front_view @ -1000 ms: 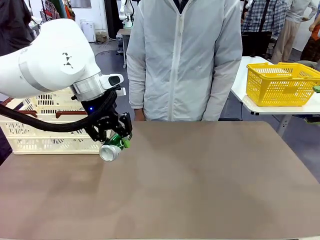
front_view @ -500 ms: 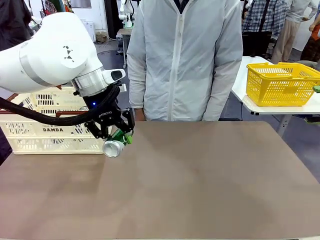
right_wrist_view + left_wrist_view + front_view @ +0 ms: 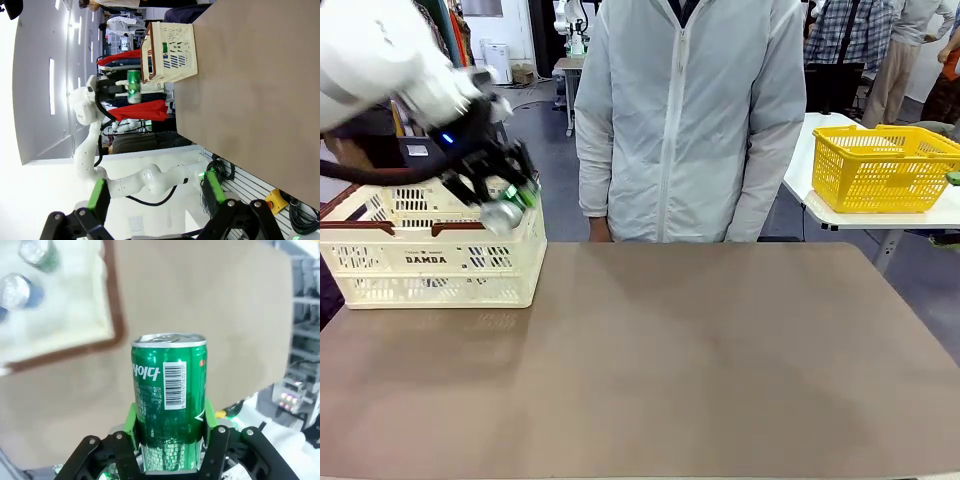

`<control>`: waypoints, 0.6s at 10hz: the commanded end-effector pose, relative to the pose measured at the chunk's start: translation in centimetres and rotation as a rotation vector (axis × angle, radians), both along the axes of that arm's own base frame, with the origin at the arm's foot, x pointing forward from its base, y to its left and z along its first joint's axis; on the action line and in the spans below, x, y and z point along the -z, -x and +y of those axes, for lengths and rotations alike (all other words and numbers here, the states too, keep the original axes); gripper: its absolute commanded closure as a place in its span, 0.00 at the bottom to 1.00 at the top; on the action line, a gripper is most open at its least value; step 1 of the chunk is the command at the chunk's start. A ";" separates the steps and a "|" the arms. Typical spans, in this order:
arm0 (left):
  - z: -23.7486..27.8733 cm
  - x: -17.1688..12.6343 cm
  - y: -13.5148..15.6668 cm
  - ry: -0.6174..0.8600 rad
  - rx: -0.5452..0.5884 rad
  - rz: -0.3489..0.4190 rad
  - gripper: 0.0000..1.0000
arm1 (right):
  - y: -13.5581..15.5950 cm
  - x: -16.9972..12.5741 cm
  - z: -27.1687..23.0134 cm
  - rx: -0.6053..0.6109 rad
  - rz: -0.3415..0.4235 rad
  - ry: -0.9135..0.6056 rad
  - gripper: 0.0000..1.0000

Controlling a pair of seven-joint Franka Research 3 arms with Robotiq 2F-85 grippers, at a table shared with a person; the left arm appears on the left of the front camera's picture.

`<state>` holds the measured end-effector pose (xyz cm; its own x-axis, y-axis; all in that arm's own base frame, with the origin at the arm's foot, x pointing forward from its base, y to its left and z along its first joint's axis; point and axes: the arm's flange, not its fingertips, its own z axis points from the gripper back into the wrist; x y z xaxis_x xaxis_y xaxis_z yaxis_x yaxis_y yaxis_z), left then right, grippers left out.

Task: Place the drinks into the Shopping basket.
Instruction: Pick up one drink and place it into the Shopping basket.

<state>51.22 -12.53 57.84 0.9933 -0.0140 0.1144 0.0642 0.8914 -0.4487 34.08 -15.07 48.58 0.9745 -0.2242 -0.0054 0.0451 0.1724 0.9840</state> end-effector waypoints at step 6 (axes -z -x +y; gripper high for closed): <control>20.5 4.3 -10.3 -0.153 -0.293 -0.245 1.00 | 0.1 -0.5 0.0 -0.007 0.017 0.001 0.00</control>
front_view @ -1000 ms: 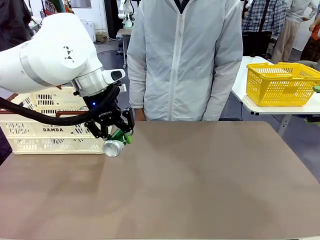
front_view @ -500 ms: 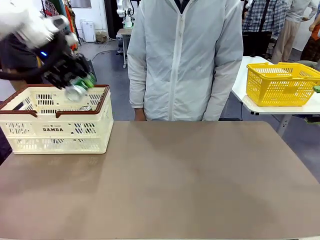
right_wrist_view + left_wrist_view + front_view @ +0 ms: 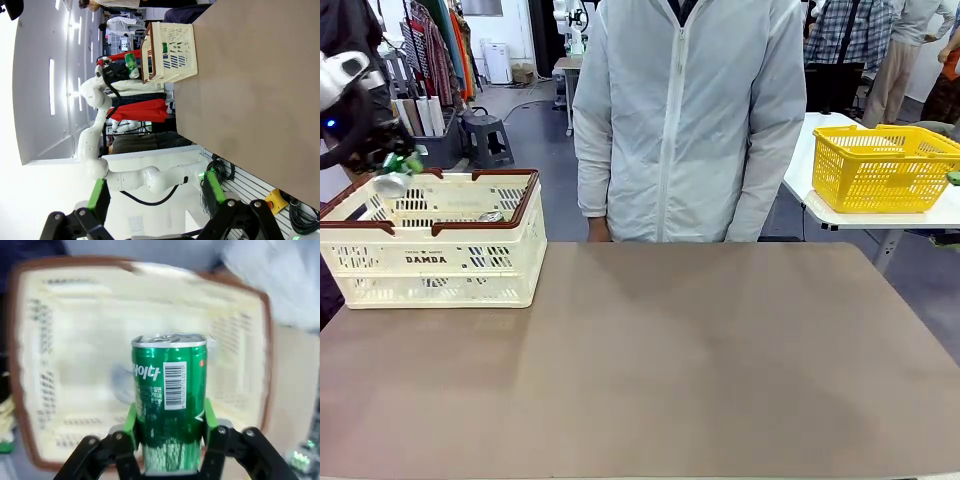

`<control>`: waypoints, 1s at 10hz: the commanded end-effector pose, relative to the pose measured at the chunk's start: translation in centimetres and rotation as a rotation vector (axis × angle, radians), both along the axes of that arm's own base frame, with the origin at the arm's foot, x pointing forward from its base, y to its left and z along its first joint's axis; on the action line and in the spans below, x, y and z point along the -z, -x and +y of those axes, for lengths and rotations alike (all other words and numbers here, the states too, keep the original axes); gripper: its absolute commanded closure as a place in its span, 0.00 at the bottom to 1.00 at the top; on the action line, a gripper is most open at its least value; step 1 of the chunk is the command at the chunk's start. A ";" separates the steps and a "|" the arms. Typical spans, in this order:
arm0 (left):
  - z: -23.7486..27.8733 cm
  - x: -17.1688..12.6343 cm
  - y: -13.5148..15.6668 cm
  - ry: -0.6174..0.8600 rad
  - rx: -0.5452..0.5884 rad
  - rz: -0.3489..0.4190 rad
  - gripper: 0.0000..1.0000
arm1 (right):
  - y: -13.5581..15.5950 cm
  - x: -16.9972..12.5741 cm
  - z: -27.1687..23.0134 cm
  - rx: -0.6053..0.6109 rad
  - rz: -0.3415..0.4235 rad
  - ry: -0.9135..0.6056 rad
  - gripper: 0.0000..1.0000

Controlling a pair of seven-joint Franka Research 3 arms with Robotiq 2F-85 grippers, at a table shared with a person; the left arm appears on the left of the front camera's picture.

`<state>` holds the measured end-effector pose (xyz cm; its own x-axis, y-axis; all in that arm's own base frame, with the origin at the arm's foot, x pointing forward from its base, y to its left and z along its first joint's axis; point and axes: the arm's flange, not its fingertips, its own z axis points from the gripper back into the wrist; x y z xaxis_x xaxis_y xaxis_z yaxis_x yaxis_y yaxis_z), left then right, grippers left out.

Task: Place the drinks into the Shopping basket.
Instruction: Pick up one drink and place it into the Shopping basket.

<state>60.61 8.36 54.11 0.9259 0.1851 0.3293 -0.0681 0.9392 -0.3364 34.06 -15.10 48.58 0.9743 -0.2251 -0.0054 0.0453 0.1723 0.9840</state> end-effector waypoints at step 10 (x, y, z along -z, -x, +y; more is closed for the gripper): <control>0.0 1.9 -1.2 -0.127 0.052 -0.026 1.00 | 0.1 -0.5 0.0 -0.008 0.017 0.001 0.00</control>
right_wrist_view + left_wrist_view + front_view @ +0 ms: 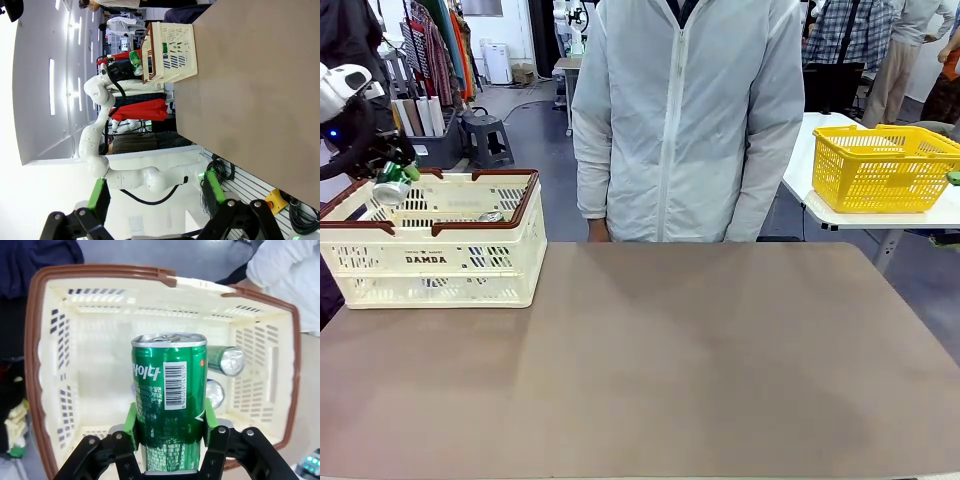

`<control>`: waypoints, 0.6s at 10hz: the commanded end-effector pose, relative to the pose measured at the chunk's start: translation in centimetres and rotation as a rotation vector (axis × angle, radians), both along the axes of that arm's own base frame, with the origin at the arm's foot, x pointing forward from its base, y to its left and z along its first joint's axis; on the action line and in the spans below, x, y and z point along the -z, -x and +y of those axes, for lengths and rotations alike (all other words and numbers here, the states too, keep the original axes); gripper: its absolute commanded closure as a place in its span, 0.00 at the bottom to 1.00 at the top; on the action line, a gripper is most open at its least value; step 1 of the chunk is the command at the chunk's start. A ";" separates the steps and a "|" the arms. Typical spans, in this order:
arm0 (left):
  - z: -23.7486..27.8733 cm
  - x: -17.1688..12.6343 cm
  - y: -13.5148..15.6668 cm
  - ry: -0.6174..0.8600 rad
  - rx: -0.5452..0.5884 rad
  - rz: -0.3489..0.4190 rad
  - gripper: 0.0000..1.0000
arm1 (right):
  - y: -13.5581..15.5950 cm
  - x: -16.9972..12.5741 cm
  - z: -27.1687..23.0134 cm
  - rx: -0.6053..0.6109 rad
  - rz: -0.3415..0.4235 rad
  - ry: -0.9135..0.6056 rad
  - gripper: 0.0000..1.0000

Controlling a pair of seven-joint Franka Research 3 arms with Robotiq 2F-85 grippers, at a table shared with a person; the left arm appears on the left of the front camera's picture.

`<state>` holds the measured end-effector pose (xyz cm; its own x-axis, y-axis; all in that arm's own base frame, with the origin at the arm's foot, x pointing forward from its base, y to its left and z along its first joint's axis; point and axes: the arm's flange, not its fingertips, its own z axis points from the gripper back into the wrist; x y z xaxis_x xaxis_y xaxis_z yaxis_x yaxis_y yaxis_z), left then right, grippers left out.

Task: Place the drinks into the Shopping basket.
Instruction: Pick up one drink and place it into the Shopping basket.

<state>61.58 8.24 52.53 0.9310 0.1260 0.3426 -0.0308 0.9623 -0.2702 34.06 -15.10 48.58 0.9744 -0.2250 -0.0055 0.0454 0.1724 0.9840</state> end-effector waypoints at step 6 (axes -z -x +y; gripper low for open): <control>-0.6 5.9 -2.7 -0.255 -0.024 0.174 1.00 | 0.1 -0.5 0.0 -0.008 0.017 0.001 0.00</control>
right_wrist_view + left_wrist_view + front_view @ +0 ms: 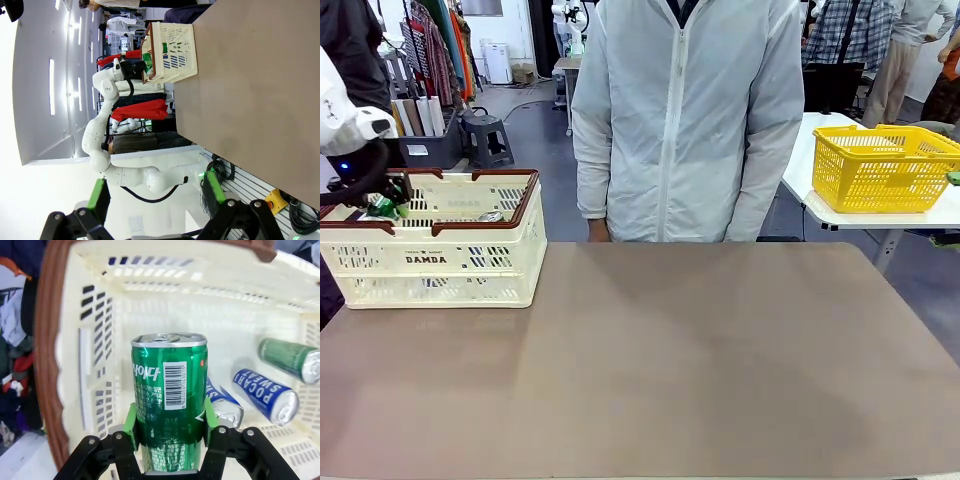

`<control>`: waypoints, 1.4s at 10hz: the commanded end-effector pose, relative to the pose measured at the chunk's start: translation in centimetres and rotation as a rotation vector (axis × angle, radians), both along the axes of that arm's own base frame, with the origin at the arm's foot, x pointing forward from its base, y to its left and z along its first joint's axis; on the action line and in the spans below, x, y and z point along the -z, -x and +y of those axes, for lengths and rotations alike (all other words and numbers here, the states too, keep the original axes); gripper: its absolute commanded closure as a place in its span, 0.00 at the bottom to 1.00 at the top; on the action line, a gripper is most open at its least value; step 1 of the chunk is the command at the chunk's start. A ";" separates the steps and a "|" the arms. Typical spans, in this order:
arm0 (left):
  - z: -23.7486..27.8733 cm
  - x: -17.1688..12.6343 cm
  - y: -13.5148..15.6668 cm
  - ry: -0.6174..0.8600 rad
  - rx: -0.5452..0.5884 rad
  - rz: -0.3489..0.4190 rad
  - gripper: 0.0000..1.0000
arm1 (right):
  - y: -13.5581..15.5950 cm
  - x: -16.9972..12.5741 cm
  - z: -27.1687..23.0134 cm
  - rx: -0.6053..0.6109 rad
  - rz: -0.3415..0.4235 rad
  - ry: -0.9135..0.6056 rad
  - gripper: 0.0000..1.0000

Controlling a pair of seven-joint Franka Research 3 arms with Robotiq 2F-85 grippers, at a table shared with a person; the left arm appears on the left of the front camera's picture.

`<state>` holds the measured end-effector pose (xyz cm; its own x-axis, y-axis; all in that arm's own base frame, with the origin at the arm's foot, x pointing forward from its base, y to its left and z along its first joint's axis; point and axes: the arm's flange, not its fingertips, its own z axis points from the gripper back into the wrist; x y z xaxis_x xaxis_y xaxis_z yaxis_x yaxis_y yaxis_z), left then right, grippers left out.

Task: Place the drinks into the Shopping basket.
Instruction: Pick up one drink and place it into the Shopping basket.

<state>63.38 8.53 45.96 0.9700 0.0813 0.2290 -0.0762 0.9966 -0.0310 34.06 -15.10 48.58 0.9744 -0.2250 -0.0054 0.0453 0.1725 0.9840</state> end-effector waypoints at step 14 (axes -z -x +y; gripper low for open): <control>0.2 -5.2 1.6 0.332 0.131 -0.017 0.00 | 0.1 -0.4 0.0 -0.008 0.017 0.001 0.00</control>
<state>64.22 7.95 50.07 0.9690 0.0829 0.2328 -0.0349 0.9786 -0.2029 34.07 -15.09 48.57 0.9744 -0.2248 -0.0057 0.0456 0.1724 0.9840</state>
